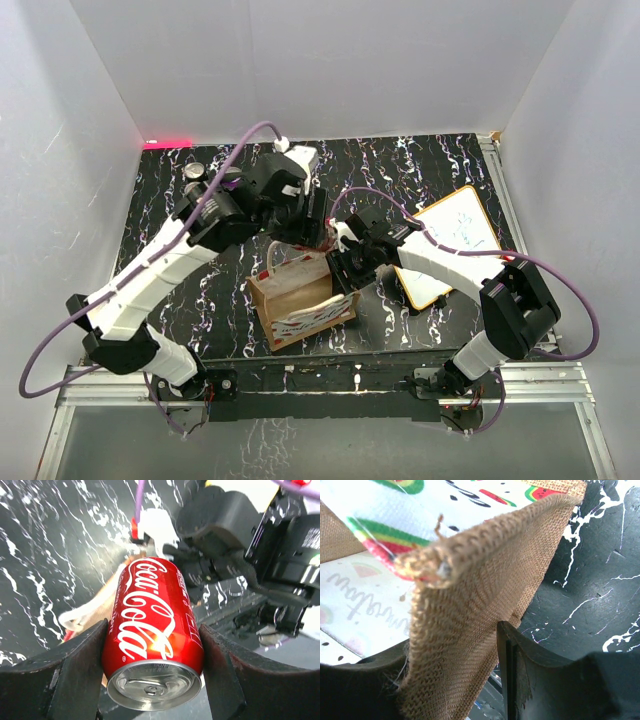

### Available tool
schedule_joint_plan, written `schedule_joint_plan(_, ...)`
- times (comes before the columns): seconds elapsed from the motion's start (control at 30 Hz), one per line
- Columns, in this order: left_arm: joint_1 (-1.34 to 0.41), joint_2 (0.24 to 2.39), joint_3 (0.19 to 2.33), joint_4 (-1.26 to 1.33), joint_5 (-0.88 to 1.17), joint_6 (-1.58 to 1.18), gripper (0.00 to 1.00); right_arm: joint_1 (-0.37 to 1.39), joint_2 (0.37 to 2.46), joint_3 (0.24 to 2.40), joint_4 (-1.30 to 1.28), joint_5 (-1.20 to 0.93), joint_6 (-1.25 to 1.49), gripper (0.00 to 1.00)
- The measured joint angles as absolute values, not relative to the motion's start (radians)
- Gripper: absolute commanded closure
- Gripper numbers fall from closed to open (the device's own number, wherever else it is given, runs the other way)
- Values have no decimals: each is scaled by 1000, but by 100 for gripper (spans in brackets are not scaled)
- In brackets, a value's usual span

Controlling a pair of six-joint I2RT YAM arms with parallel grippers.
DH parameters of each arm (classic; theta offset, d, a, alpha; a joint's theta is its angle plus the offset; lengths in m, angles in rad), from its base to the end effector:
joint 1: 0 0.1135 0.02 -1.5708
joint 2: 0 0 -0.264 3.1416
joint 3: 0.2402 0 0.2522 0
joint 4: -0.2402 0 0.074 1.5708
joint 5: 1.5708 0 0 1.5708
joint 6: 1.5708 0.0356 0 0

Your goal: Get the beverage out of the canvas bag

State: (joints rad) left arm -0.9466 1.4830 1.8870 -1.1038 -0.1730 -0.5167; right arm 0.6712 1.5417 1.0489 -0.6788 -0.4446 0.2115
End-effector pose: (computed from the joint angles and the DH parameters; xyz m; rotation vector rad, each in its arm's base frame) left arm 0.1698 -0.2252 0.4577 0.4039 2.2895 -0.5722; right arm 0.2237 0.1972 0.2166 -0.7776 2.7503 0.8302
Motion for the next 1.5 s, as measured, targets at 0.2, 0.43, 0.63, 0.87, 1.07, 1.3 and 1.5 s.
schedule_joint_plan(0.2,-945,1455,1932,-1054,-326,-492,100,671,1542,1049,-678,-445,212,51)
schedule_joint_plan(0.43,-927,1449,1932,-976,-615,-484,100,671,1542,1049,-678,-445,212,51)
schedule_joint_plan(0.63,-709,1451,1913,-963,-614,-535,100,671,1542,1049,-678,-444,212,51)
schedule_joint_plan(0.87,-439,1519,1783,-1045,-476,-610,100,671,1542,1049,-678,-439,212,51)
schedule_joint_plan(1.07,-380,1664,1560,-1064,-309,-651,100,667,1542,1049,-678,-432,211,51)
schedule_joint_plan(1.3,-347,1655,1398,-990,-246,-662,100,665,1542,1048,-678,-420,210,51)
schedule_joint_plan(1.5,-284,1649,1386,-866,-217,-644,100,665,1542,1048,-678,-417,207,51)
